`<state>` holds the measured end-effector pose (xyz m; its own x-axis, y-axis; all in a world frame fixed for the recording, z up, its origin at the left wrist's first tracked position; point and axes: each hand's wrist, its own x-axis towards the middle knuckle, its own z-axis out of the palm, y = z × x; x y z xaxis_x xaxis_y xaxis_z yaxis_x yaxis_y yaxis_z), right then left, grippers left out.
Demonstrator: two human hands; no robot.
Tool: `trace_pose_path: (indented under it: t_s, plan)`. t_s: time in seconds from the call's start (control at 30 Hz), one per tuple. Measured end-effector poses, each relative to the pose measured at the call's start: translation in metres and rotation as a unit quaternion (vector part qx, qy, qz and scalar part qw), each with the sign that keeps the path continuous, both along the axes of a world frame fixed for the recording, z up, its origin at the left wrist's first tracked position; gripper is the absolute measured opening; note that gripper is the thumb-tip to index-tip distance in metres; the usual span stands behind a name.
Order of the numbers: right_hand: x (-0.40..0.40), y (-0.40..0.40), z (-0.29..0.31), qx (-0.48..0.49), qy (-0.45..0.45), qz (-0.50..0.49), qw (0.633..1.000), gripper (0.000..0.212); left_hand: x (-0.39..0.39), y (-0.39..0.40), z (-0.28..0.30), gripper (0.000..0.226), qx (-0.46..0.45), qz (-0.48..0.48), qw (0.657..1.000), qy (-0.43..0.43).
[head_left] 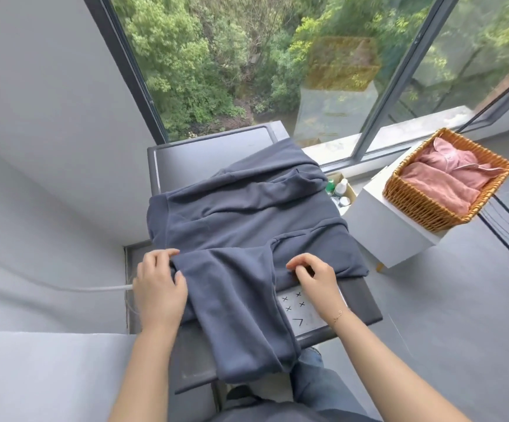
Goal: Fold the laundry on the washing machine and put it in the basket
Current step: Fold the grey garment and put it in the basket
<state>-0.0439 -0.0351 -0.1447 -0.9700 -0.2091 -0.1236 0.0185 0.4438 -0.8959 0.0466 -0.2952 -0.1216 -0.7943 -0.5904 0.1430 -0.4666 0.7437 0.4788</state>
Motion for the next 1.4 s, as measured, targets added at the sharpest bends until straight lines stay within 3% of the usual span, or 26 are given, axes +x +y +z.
trace_pose_path:
  t_s: [0.07, 0.17, 0.23, 0.3, 0.4, 0.5, 0.57, 0.7, 0.8, 0.87, 0.93, 1.03, 1.17, 1.27, 1.33, 1.4]
  plan:
    - [-0.013, 0.018, 0.014, -0.047, -0.038, -0.054, 0.997, 0.032, -0.026, 0.040, 0.016, 0.035, 0.016, -0.088, 0.995, 0.037]
    - [-0.032, 0.057, 0.014, -0.072, -0.040, -0.201, 0.976, 0.029, -0.062, 0.103, 0.024, 0.025, 0.033, -0.242, 0.969, 0.020]
    - [-0.040, 0.093, -0.006, -0.062, -0.068, -0.319, 0.943, 0.029, -0.079, 0.138, 0.020, 0.025, 0.021, -0.319, 0.947, -0.019]
    - [-0.045, 0.126, -0.027, -0.045, -0.157, -0.390, 0.906, 0.022, -0.092, 0.164, 0.012, 0.032, 0.011, -0.354, 0.932, -0.073]
    - [-0.049, 0.155, -0.052, -0.055, -0.375, -0.335, 0.863, 0.015, -0.105, 0.191, -0.002, 0.039, -0.009, -0.359, 0.916, -0.178]
    - [-0.054, 0.158, -0.073, -0.109, -0.511, -0.215, 0.825, 0.034, -0.112, 0.201, -0.010, 0.038, -0.033, -0.348, 0.912, -0.217]
    - [-0.060, 0.150, -0.079, -0.193, -0.534, -0.211, 0.796, 0.033, -0.114, 0.201, -0.010, 0.035, -0.023, -0.345, 0.915, -0.209]
    - [-0.079, 0.138, -0.079, -0.304, -0.476, -0.333, 0.755, 0.021, -0.120, 0.204, -0.003, 0.013, 0.013, -0.346, 0.920, -0.184]
    - [-0.087, 0.141, -0.071, -0.301, -0.300, -0.429, 0.797, 0.017, -0.121, 0.198, 0.006, 0.018, 0.029, -0.338, 0.928, -0.157]
    - [-0.094, 0.149, -0.055, -0.309, -0.175, -0.438, 0.826, 0.018, -0.121, 0.190, 0.013, 0.026, 0.054, -0.341, 0.928, -0.137]
    - [-0.099, 0.156, -0.042, -0.329, -0.114, -0.427, 0.835, 0.017, -0.118, 0.184, 0.018, 0.039, 0.091, -0.349, 0.925, -0.122]
    - [-0.101, 0.158, -0.050, -0.345, -0.141, -0.437, 0.819, 0.017, -0.110, 0.183, 0.015, 0.036, 0.155, -0.358, 0.911, -0.134]
    - [-0.096, 0.152, -0.076, -0.324, -0.339, -0.427, 0.773, 0.051, -0.102, 0.190, 0.001, 0.024, 0.129, -0.379, 0.886, -0.235]
    - [-0.097, 0.152, -0.080, -0.209, -0.390, -0.353, 0.824, 0.055, -0.110, 0.194, 0.001, 0.018, 0.124, -0.354, 0.911, -0.170]
    - [-0.102, 0.155, -0.076, -0.139, -0.332, -0.316, 0.878, 0.044, -0.123, 0.197, 0.004, 0.019, 0.085, -0.319, 0.939, -0.099]
    - [-0.111, 0.156, -0.068, -0.120, -0.269, -0.255, 0.921, 0.038, -0.138, 0.200, 0.005, 0.022, 0.027, -0.281, 0.956, -0.081]
